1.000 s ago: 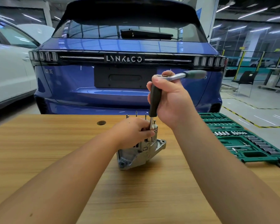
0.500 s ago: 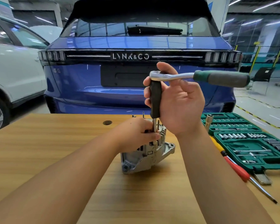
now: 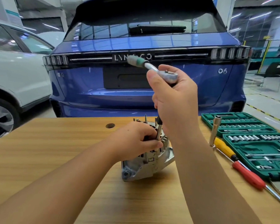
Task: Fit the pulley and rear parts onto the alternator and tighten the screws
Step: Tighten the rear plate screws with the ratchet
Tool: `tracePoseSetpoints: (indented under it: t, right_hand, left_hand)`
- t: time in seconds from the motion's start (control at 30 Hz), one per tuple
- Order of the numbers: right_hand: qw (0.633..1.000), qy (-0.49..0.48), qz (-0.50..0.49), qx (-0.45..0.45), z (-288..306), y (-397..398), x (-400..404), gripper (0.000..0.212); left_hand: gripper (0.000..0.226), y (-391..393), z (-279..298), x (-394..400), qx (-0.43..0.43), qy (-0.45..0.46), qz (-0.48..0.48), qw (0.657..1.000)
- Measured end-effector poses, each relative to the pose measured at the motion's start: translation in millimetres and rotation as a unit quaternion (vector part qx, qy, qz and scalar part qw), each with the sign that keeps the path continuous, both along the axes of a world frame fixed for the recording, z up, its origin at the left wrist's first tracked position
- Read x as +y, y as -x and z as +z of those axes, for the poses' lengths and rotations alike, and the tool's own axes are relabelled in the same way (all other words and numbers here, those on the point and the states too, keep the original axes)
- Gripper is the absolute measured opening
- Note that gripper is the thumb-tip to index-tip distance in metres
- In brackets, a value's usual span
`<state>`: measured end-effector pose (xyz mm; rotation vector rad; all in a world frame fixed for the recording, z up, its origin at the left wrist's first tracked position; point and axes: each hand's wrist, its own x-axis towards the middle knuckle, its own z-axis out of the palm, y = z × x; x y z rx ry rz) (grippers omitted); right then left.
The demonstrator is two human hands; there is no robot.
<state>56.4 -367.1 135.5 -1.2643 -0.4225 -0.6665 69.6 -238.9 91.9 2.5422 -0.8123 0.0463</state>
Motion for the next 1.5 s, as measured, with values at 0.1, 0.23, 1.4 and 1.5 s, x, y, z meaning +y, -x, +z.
tracePoseSetpoints:
  t: [0.1, 0.23, 1.4, 1.5]
  right_hand:
    - [0.998, -0.016, 0.042, 0.045, 4, 1, -5, 0.026]
    - [0.948, -0.086, 0.289, 0.1, 7, 1, -16, 0.025]
    - [0.978, 0.003, 0.204, -0.051, -6, -1, -11, 0.037]
    - [0.942, -0.014, 0.328, -0.064, -6, -1, -16, 0.044]
  left_hand:
    - [0.015, 0, 1, 1, -0.001, 0.001, 0.007, 1.0]
    - [0.019, 0, 1, 0, -0.007, -0.003, 0.009, 1.0]
    - [0.018, -2, 2, -3, 0.045, 0.014, 0.005, 0.999]
    - [0.018, -1, 2, -3, 0.055, 0.028, 0.011, 0.998]
